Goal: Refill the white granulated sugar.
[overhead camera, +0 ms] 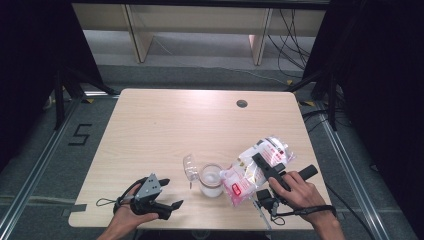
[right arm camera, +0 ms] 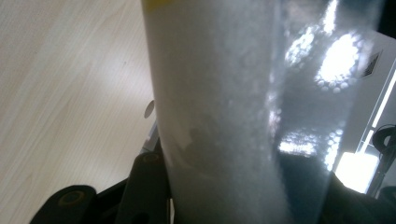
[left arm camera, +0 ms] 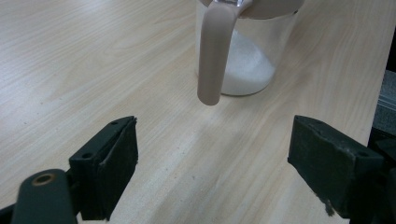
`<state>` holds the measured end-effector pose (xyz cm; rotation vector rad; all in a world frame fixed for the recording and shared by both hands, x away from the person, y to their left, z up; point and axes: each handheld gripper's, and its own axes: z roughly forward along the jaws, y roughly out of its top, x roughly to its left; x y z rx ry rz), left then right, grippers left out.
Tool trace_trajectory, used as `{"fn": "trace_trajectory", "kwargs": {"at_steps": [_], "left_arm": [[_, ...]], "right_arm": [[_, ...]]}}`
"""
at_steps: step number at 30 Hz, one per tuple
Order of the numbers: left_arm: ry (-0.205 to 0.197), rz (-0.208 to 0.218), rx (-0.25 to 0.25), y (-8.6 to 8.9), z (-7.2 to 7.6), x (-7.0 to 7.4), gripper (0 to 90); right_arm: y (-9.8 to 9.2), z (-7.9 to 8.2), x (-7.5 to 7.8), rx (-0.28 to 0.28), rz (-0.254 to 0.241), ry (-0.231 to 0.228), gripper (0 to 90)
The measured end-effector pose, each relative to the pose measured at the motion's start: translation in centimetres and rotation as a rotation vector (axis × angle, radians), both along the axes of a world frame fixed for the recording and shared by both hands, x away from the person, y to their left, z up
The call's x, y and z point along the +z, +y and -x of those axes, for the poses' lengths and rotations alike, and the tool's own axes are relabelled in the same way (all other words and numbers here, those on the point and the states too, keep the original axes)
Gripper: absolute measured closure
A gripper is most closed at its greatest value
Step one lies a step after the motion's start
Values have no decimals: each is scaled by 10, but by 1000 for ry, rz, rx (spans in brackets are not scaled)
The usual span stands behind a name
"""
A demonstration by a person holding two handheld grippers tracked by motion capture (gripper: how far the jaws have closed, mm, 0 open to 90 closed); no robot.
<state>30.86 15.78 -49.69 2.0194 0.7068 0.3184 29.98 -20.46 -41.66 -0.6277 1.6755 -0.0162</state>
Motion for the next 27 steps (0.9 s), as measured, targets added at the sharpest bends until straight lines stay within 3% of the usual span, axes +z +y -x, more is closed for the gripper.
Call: {"fn": "trace_trajectory", "kwargs": {"at_steps": [27], "left_arm": [[0,0,1,0,0,0,155]], "right_arm": [[0,-1,-1,7,-9,27,652]]}}
